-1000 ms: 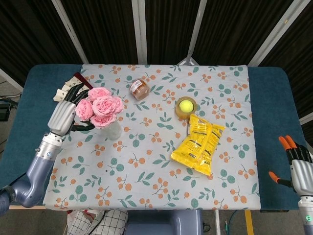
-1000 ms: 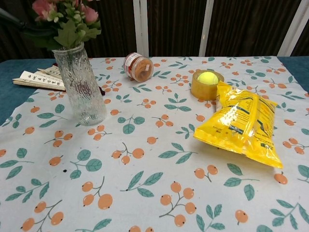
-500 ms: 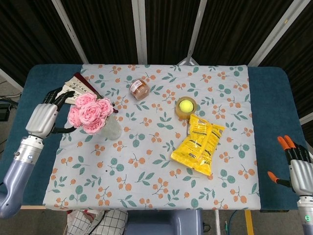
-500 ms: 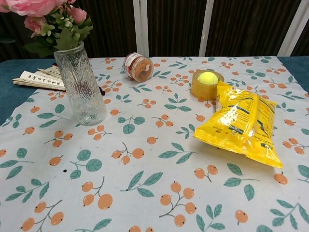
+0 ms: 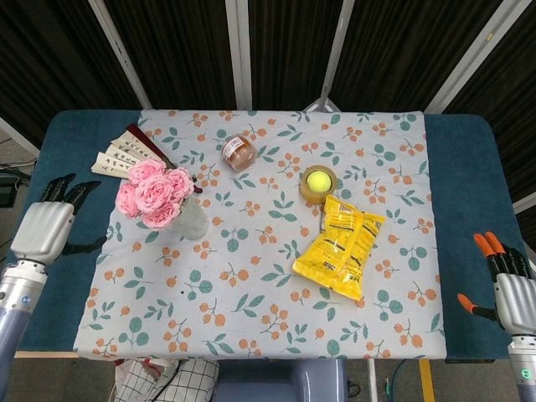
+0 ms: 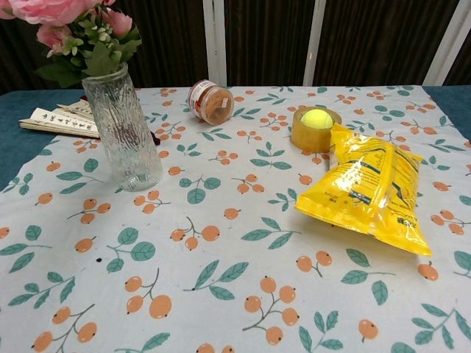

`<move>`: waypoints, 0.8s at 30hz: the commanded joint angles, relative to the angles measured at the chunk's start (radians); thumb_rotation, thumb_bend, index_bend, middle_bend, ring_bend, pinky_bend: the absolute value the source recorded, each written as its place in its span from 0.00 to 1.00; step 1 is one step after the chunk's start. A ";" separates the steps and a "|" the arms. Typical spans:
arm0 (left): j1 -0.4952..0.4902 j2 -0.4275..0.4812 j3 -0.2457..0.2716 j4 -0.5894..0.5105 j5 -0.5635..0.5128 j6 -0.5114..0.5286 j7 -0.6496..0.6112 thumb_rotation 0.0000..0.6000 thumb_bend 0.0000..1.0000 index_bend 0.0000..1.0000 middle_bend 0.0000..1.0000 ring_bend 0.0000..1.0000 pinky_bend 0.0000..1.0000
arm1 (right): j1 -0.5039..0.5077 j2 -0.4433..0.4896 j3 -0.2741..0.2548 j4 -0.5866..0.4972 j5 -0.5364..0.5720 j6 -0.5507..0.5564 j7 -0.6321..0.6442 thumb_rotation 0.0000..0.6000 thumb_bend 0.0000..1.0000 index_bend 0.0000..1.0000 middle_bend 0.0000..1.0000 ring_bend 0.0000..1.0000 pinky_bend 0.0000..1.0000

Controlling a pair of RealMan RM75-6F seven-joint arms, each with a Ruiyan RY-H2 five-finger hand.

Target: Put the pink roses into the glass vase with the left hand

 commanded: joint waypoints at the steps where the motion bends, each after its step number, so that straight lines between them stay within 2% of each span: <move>1: 0.177 -0.061 0.113 0.077 0.229 0.210 -0.096 1.00 0.30 0.15 0.19 0.00 0.00 | -0.002 0.002 -0.001 0.002 -0.006 0.004 0.003 1.00 0.22 0.10 0.02 0.02 0.00; 6: 0.257 -0.133 0.142 0.222 0.294 0.303 -0.178 1.00 0.30 0.15 0.19 0.00 0.00 | 0.001 0.013 -0.009 0.006 -0.023 0.000 0.015 1.00 0.22 0.10 0.02 0.02 0.00; 11: 0.266 -0.185 0.156 0.379 0.419 0.342 -0.354 1.00 0.30 0.17 0.19 0.00 0.00 | 0.006 0.017 -0.020 0.021 -0.053 0.000 0.016 1.00 0.22 0.10 0.02 0.02 0.00; 13: 0.274 -0.206 0.156 0.419 0.411 0.337 -0.396 1.00 0.30 0.19 0.19 0.00 0.00 | 0.006 0.013 -0.021 0.024 -0.062 0.008 0.010 1.00 0.22 0.10 0.02 0.02 0.00; 17: 0.282 -0.235 0.145 0.444 0.368 0.307 -0.394 1.00 0.30 0.19 0.20 0.00 0.00 | 0.003 0.013 -0.024 0.021 -0.077 0.026 -0.010 1.00 0.22 0.10 0.02 0.02 0.00; 24: 0.287 -0.230 0.130 0.446 0.362 0.296 -0.400 1.00 0.30 0.19 0.20 0.00 0.00 | 0.000 0.036 -0.034 -0.006 -0.078 0.016 -0.013 1.00 0.22 0.10 0.02 0.02 0.00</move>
